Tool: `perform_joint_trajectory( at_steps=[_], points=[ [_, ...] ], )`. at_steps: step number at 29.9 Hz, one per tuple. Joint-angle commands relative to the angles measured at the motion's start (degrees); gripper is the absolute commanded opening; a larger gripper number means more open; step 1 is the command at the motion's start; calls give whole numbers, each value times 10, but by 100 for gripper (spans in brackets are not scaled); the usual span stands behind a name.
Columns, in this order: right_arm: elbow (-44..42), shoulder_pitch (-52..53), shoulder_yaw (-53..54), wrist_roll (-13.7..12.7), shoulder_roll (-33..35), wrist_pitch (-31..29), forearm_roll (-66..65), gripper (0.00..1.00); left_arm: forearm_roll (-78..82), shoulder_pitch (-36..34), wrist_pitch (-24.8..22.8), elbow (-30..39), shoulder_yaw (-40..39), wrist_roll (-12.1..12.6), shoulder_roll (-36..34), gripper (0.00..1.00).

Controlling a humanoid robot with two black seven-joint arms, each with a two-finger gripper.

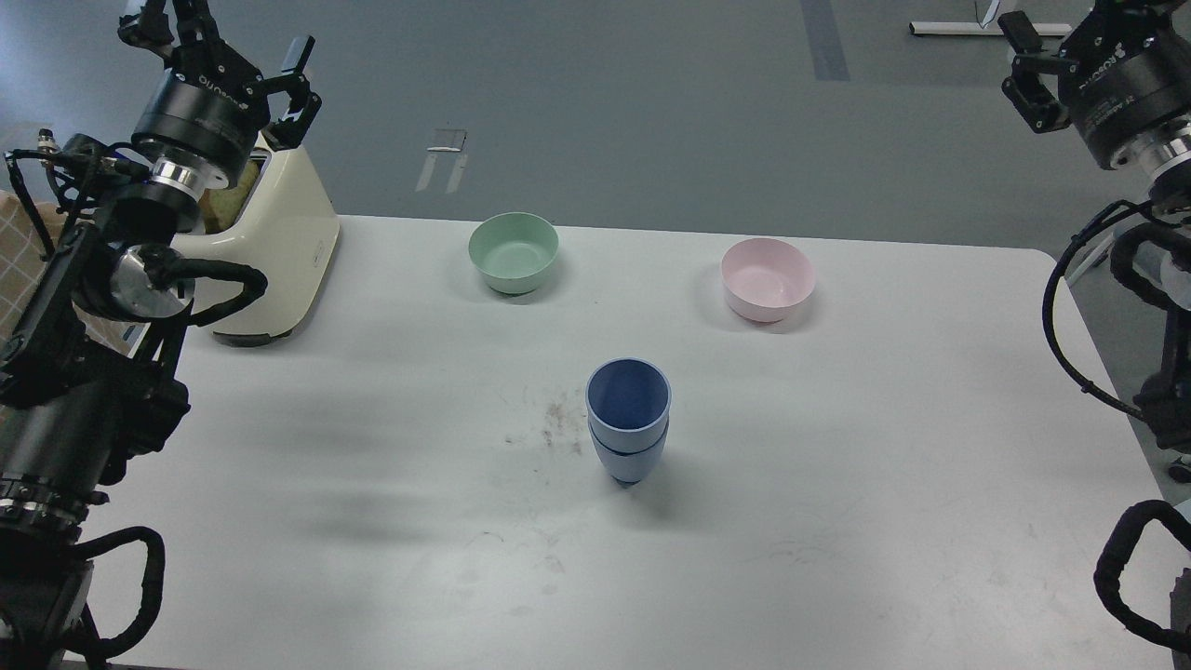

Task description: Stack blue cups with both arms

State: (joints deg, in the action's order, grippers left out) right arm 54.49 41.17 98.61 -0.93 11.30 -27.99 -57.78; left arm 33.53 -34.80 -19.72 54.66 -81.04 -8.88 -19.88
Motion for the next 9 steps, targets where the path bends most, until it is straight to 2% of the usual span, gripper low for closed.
perform_joint_trajectory(
  at_steps=[1,6,9],
  points=[
    [-46,-4,4,1,1,25,81,100,-3,-5,-3,-37,-2,0,-1,98],
    [-45,-8,4,1,-1,44,88,100,-60,-9,-53,-76,-1,2,-20,98],
    [-43,-17,4,1,-2,42,90,100,-111,-7,-66,-80,-2,32,-21,98]
  ],
)
